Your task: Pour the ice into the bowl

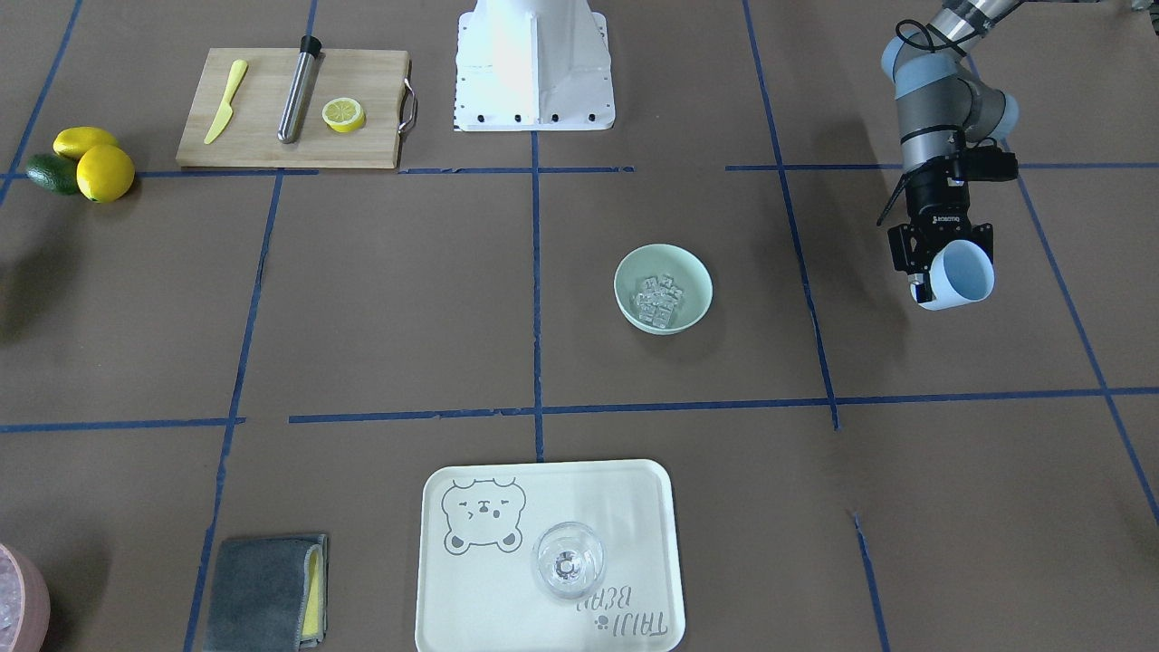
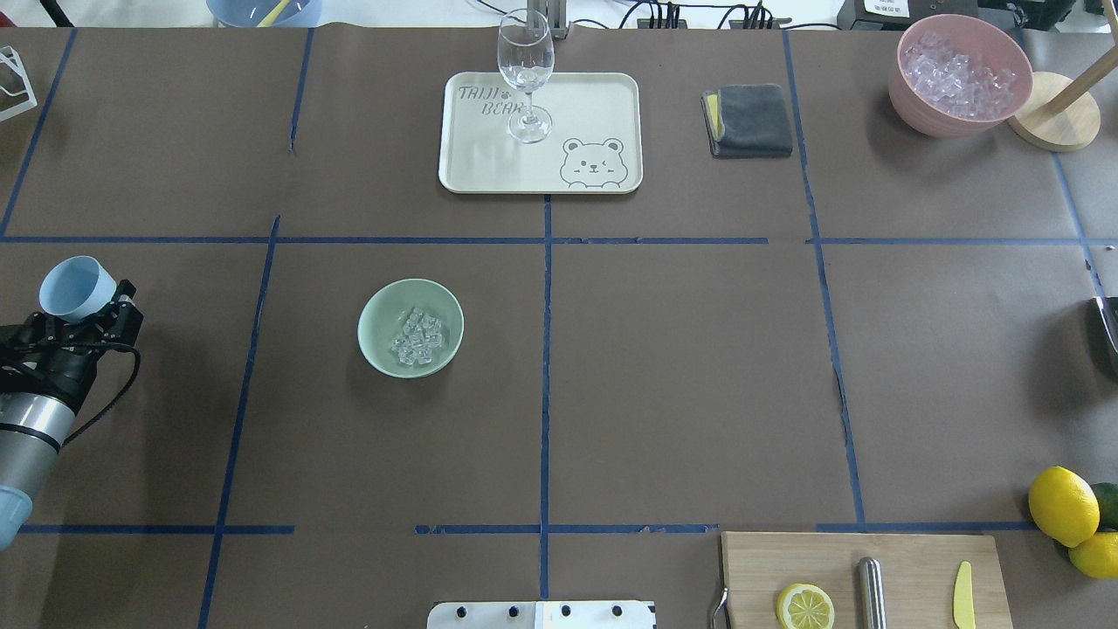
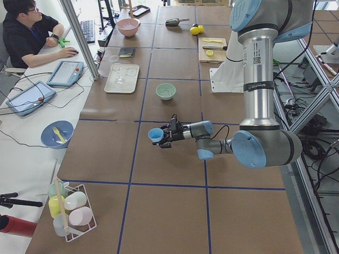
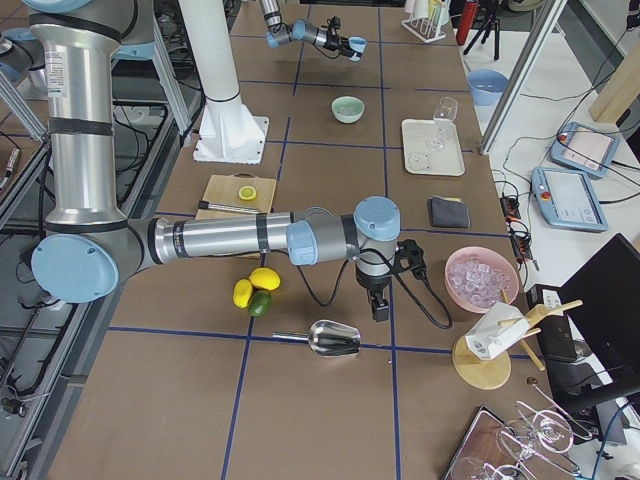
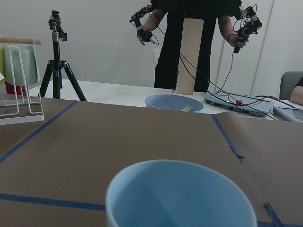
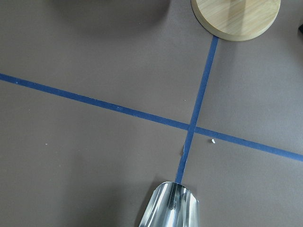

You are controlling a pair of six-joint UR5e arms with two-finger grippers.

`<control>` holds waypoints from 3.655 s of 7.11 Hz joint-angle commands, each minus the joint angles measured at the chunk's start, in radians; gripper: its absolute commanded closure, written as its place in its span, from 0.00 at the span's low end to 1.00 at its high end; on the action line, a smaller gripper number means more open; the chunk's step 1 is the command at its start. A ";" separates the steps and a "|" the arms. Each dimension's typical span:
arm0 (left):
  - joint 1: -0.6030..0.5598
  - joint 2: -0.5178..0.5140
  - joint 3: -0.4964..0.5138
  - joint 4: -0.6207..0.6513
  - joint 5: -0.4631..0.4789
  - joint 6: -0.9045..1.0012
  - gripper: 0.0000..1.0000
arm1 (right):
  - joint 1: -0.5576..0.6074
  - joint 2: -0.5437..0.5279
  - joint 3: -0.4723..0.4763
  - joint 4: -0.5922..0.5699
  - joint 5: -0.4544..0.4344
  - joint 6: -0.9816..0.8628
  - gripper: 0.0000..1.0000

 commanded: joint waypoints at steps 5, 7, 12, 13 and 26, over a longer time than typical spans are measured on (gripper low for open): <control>0.011 -0.010 0.045 0.000 0.007 -0.013 0.10 | 0.005 0.000 0.000 -0.001 -0.001 0.000 0.00; 0.011 -0.008 0.045 0.000 0.009 -0.013 0.00 | 0.005 0.000 0.000 -0.001 0.001 0.000 0.00; 0.000 0.090 -0.139 -0.003 -0.004 0.055 0.00 | 0.005 0.000 0.000 -0.001 0.001 0.000 0.00; -0.002 0.107 -0.174 -0.003 -0.010 0.083 0.00 | 0.005 0.000 0.000 0.000 0.001 0.000 0.00; -1.241 -0.055 -0.260 1.023 -1.541 1.283 0.00 | -0.240 0.058 0.162 0.353 0.022 0.340 0.00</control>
